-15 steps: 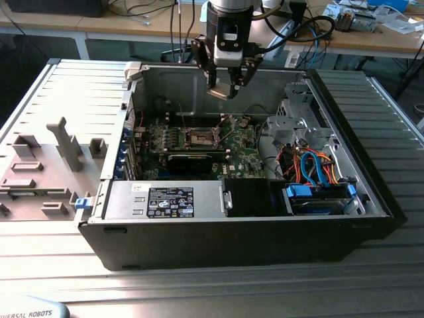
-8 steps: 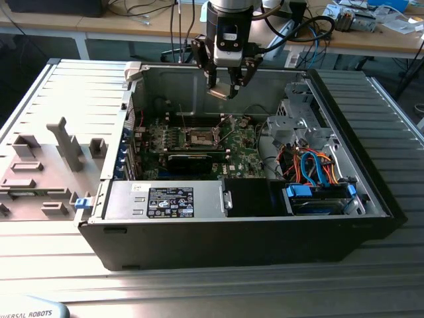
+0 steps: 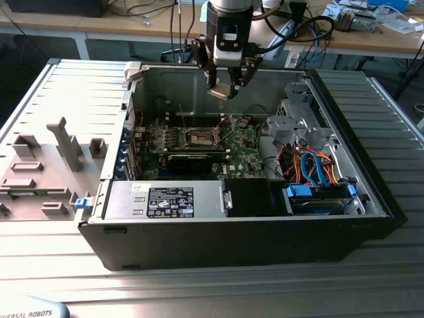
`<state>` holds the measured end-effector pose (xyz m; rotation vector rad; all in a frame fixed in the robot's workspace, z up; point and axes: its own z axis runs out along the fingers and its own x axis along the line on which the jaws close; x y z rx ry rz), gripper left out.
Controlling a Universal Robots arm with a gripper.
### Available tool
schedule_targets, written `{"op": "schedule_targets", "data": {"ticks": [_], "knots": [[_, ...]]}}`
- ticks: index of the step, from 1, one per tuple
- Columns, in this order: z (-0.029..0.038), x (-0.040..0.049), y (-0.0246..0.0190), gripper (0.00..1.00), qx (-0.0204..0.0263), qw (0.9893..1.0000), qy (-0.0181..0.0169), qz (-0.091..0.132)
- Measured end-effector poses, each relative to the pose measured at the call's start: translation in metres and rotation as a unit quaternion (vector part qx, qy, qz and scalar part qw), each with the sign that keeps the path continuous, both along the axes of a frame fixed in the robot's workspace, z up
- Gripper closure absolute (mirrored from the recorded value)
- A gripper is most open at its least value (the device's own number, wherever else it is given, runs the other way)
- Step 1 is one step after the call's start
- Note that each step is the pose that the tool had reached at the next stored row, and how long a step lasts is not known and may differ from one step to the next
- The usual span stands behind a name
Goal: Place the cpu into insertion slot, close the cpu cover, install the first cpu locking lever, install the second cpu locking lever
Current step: 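Place the cpu into insertion slot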
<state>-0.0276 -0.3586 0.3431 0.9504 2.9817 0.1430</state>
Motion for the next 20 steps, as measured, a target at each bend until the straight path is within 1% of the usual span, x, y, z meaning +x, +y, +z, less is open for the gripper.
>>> {"op": "schedule_targets", "data": {"ticks": [20], "knots": [[0.0000,0.0000,0.0000,0.46,0.0000,1.0000,0.0000,-0.006]]}}
